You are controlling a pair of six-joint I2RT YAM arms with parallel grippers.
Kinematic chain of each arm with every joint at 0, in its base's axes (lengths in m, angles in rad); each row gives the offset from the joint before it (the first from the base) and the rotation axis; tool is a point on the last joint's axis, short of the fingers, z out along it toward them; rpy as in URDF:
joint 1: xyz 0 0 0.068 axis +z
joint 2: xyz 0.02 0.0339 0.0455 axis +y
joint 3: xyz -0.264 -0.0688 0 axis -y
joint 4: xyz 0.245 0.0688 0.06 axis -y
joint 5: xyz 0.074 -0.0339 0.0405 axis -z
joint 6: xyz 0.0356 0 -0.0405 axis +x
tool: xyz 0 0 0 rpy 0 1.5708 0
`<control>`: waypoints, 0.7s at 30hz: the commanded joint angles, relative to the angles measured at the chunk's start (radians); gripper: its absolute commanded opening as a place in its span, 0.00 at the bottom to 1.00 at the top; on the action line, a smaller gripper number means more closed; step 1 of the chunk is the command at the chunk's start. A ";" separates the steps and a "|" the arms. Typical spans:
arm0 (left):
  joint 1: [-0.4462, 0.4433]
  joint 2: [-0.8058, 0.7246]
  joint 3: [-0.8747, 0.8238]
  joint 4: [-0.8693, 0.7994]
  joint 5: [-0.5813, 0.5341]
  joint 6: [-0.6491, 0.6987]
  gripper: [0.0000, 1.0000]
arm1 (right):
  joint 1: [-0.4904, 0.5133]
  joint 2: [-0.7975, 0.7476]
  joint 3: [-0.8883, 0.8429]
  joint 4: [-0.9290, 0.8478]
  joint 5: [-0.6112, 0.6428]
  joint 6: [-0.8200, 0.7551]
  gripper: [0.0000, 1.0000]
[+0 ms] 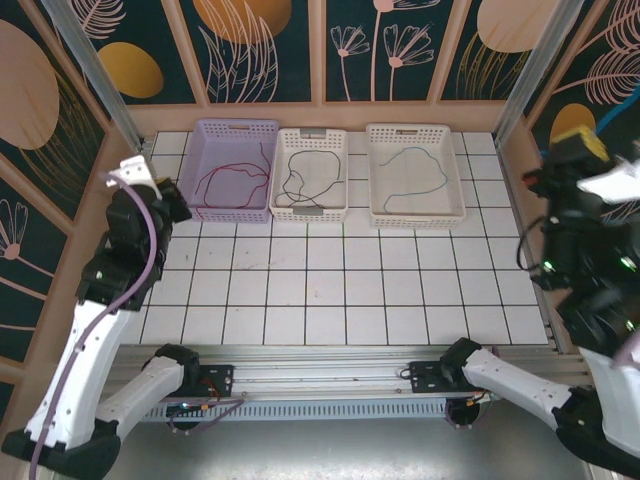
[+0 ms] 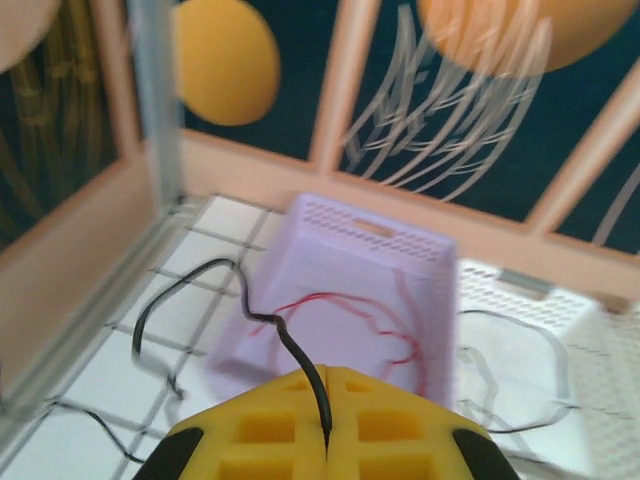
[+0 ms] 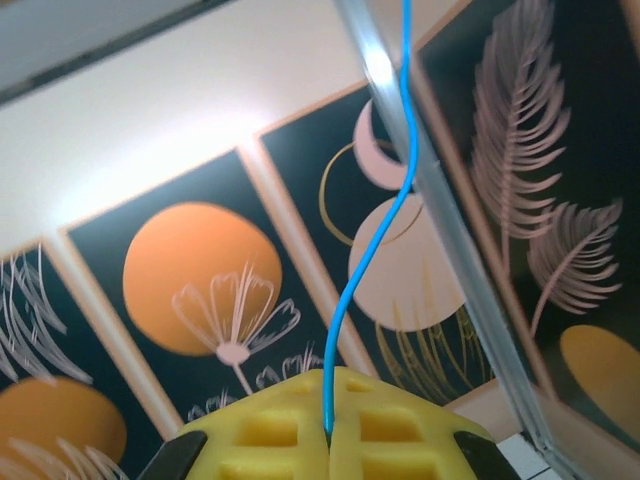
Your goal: Untangle the cables
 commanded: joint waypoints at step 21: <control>0.004 0.498 0.527 0.255 0.462 -0.078 0.00 | -0.431 0.453 0.076 0.028 -0.633 0.122 0.00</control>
